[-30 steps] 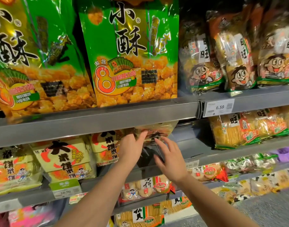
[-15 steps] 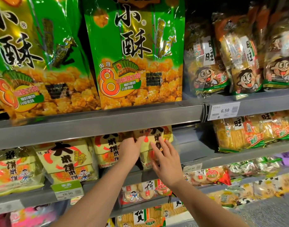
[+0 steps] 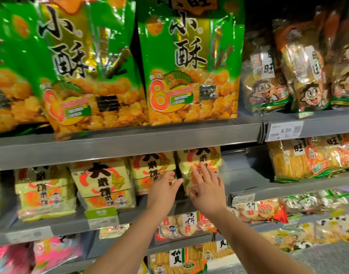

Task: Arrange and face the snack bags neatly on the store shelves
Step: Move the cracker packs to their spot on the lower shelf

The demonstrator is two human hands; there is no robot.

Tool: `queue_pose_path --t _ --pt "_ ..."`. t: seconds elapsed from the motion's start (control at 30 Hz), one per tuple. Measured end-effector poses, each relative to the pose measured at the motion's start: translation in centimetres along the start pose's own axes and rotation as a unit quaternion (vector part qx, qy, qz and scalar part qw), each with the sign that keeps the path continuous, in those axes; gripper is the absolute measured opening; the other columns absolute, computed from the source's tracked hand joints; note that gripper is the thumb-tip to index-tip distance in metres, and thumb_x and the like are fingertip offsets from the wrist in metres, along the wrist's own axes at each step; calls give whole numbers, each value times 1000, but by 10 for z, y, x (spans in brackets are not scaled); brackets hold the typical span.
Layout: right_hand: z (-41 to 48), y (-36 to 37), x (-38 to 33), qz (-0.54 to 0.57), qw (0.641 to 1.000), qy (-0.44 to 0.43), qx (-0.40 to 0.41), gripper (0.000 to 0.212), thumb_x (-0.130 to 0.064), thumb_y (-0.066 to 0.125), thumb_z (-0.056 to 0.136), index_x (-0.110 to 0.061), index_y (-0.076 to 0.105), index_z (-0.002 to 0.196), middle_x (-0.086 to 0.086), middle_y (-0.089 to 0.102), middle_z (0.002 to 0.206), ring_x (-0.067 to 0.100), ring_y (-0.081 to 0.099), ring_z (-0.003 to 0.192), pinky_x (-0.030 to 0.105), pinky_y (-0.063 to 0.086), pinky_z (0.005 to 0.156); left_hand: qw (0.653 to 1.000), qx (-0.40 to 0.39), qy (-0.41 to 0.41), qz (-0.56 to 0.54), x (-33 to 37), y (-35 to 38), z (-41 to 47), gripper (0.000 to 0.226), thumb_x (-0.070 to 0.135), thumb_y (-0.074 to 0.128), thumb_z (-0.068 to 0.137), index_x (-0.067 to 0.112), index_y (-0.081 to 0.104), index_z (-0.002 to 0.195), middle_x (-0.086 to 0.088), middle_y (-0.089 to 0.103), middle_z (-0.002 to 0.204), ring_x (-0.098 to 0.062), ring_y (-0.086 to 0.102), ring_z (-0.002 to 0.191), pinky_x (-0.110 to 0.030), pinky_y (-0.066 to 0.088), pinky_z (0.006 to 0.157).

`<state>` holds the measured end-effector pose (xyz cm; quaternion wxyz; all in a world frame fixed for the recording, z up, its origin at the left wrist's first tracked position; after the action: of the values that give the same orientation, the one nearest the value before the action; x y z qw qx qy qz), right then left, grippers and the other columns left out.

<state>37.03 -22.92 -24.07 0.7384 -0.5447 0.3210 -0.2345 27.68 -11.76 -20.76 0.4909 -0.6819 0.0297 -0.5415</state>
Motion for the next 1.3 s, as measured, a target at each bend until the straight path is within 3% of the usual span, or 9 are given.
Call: queue_pose_path --t 0.07,0.2,0.33,0.5,0.63,0.9,1.03,1.13,1.3 --pt "2 -5 -5 -1 999 32 -12 64 -39 44 90 -30 17 148 0 8 158 22 4 146 44 10 117 1000 3 9 4 -9 -13 -11 36 41 48 92 20 55 120 5 64 115 -13 59 99 -23 43 76" --pt "-15 -29 -54 12 991 -28 130 36 -25 48 75 -18 64 106 6 64 109 27 60 100 32 34 90 998 46 44 24 -37 -58 -36 28 40 46 93 22 64 106 4 70 94 -10 58 73 -23 40 62" --pt "-44 -21 -157 150 966 -158 141 27 -20 43 73 -17 65 87 1 63 74 16 54 72 26 44 63 997 77 22 23 -92 -108 -63 28 35 46 94 19 67 102 -2 71 92 -19 62 81 -25 32 59" --pt "-60 28 -295 263 953 -148 -21 32 -26 40 90 -30 54 119 2 63 112 20 58 100 32 47 85 992 124 -35 3 -178 -185 -86 21 25 48 94 16 63 104 -5 69 96 -25 62 88 -29 36 61" --pt "-50 58 -360 302 949 -13 -94 56 -30 42 96 -18 21 147 3 27 153 19 33 137 29 30 108 991 114 -63 -34 -242 -215 -91 34 21 54 90 12 50 123 -10 60 116 -29 58 105 -36 44 79" --pt "-10 95 -390 563 778 216 -175 120 -41 81 66 -10 -1 149 7 22 153 20 27 139 33 29 110 994 63 -76 -48 -288 -240 -72 79 35 58 87 13 12 147 -13 25 151 -28 27 138 -40 31 109" --pt "-10 88 -399 522 817 200 -143 91 -43 79 68 -7 34 138 -2 45 125 22 45 125 26 37 95 992 72 -86 -58 -299 -246 -61 84 34 61 82 18 11 148 -9 44 136 -27 46 122 -40 42 99" --pt "-19 76 -398 525 824 175 -120 78 -31 71 81 -8 28 141 7 41 140 18 42 123 23 33 92 991 82 -67 -77 -298 -245 -68 72 44 60 77 27 27 139 0 58 104 -21 58 91 -40 51 82" --pt "-37 44 -381 575 802 127 -104 90 -31 69 82 -10 13 149 5 22 155 21 24 141 31 26 109 980 161 -12 -114 -275 -256 -93 78 59 62 73 25 31 136 6 52 116 -14 45 111 -36 42 94"
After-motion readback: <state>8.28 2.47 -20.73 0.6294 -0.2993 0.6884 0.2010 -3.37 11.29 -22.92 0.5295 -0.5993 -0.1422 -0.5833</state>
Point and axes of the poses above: each hand's wrist, its own z-axis towards the middle knuckle, its own y-axis out of the palm, x = y × z, the point moved 6 cm from there along z, towards the middle knuckle
